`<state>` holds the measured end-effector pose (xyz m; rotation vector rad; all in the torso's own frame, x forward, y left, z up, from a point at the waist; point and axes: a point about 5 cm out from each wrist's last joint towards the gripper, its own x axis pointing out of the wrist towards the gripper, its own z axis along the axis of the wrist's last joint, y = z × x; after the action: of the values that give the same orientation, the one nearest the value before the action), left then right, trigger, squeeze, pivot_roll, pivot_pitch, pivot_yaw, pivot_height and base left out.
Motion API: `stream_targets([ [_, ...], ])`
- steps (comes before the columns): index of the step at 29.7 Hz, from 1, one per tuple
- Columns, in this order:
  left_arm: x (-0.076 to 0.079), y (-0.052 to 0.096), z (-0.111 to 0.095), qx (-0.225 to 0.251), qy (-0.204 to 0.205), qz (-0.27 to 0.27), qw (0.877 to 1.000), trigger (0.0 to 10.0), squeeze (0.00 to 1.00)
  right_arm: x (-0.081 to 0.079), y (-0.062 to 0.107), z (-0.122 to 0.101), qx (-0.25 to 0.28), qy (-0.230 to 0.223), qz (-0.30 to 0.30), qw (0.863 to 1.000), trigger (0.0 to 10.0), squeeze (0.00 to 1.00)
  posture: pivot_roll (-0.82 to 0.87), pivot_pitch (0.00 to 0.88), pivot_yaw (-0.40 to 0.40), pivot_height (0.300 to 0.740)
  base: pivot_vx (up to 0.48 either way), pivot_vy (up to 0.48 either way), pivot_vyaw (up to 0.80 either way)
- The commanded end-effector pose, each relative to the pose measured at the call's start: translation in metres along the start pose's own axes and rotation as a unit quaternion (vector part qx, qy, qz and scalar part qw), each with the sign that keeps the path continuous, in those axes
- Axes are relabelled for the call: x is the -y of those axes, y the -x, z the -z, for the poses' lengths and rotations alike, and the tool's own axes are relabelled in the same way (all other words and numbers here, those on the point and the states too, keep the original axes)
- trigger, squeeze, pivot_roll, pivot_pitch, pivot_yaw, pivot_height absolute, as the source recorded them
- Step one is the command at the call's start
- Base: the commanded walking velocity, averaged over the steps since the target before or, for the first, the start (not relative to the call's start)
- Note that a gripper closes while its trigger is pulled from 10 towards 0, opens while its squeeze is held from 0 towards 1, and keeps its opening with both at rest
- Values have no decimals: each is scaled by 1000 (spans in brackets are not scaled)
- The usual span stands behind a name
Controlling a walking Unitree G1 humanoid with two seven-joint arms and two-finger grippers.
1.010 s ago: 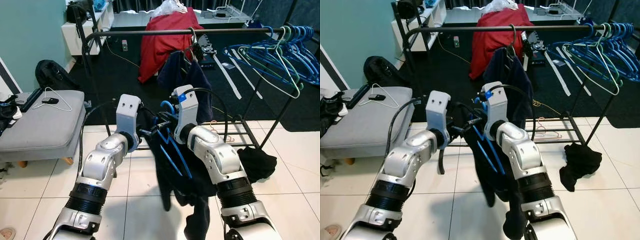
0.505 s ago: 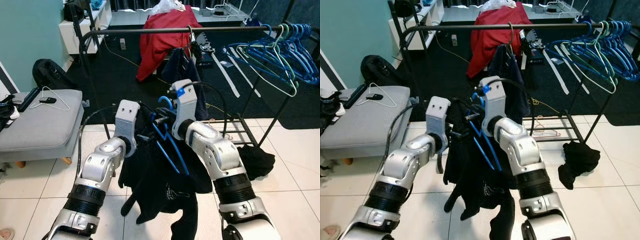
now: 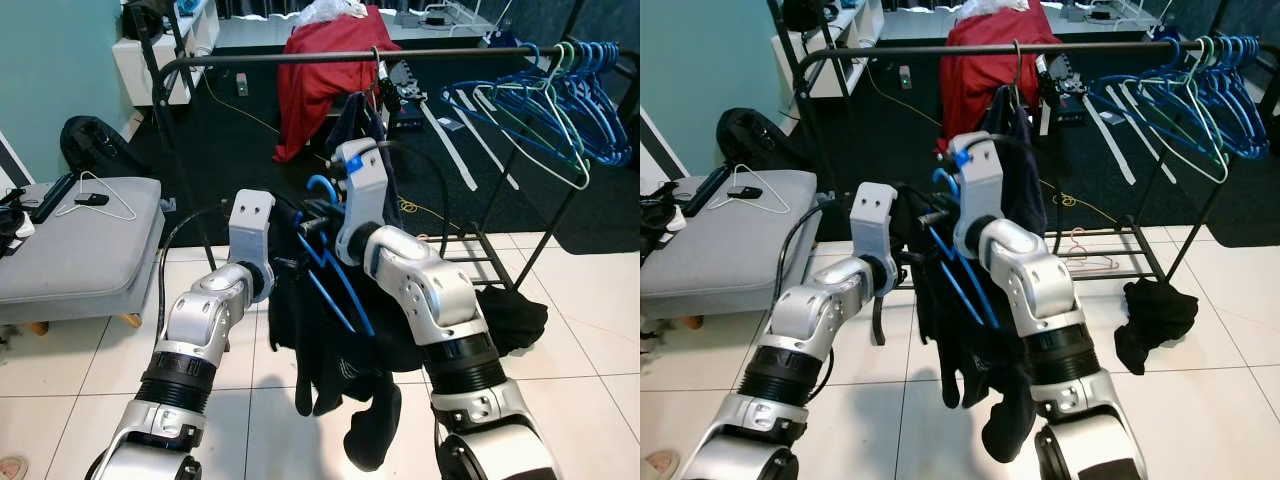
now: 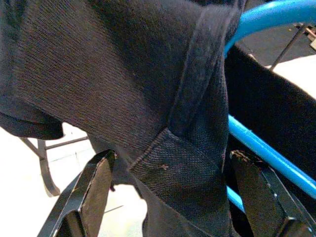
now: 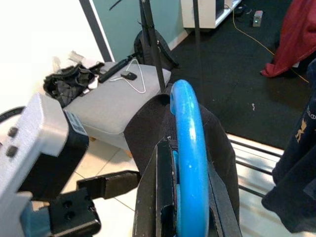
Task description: Hang hanger
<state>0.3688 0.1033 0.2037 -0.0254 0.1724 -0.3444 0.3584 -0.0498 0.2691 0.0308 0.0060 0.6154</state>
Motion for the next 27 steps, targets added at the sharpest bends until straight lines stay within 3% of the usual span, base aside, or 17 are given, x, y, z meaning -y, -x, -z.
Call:
stream_targets([
  [1,-4,-1,1,-14,-15,-11,1000,10000,0,-5,-1,-8,17,-10,-12,1000,10000,0,-31,220,21,740,0,0,0],
  [6,-3,-2,1,-11,-21,-25,999,10000,0,-12,0,-11,19,-52,-33,998,10000,0,-23,232,-18,740,0,0,0],
  [15,-4,-3,-1,7,-8,-44,999,10000,0,-16,-1,-15,19,-55,-46,997,10000,0,-29,235,-18,740,0,0,0],
  [16,-6,-2,-3,15,-2,-50,999,8275,0,-15,-1,-15,18,-51,-44,998,10000,0,-32,236,-12,740,0,0,0],
  [17,-6,-2,-3,15,-2,-50,999,8275,0,-15,-1,-15,18,-51,-44,998,10000,0,-32,236,-12,740,0,0,0],
  [18,-9,-1,-7,23,-8,-48,999,10000,0,-13,0,-14,16,-48,-40,998,10000,0,-33,241,-6,740,0,0,0],
  [27,-16,14,-18,54,-27,24,998,10000,0,-4,7,-11,7,-43,-25,999,10000,0,-32,242,0,740,0,0,0],
])
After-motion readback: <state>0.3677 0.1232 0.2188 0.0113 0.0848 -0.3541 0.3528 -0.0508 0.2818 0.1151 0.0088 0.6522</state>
